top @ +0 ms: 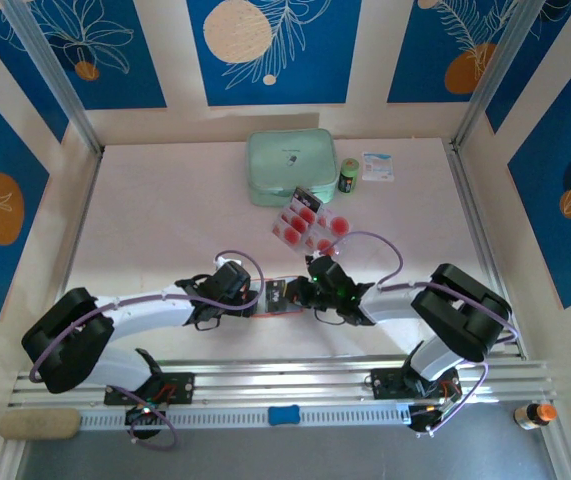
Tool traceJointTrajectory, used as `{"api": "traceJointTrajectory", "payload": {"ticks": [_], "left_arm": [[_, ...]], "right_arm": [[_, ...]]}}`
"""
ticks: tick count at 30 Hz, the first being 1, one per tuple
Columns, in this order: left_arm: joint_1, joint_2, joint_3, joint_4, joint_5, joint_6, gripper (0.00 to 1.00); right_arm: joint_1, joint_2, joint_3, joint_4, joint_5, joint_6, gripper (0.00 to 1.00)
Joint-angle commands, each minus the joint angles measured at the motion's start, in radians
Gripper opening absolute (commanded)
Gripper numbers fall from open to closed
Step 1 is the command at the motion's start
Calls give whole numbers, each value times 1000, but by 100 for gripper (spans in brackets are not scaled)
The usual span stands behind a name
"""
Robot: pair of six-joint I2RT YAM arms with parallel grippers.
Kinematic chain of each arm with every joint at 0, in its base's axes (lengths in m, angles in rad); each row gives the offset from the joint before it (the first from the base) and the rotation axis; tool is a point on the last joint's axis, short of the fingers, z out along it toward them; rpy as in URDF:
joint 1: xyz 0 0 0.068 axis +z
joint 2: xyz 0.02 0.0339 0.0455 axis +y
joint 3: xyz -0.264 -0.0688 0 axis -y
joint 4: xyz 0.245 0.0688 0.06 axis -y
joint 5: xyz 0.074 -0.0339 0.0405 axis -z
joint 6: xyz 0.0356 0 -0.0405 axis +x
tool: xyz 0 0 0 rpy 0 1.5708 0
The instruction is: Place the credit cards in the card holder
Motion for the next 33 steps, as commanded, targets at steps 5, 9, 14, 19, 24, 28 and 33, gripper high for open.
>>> {"api": "traceJointTrajectory", "payload": {"ticks": [5, 9, 14, 19, 24, 28, 33], "left_arm": [[-3, -5, -19, -9, -5, -15, 94], [-3, -1, -17, -3, -3, -18, 94], [-2, 4, -11, 9, 2, -23, 94], [-2, -17, 3, -4, 4, -25, 94], [0, -68, 21, -32, -6, -23, 95], [6, -111, 24, -44, -20, -23, 96], [18, -142, 25, -80, -54, -24, 96]], "right_arm": [[8, 44, 52, -58, -47, -1, 0], [8, 65, 82, -83, -72, -10, 0], [10, 120, 165, -181, -153, -58, 0], [-1, 104, 239, -334, -205, -151, 33], [-24, 25, 275, -454, -188, -228, 40], [-31, 9, 324, -545, -168, -288, 39], [-31, 38, 378, -590, -176, -332, 25]]}}
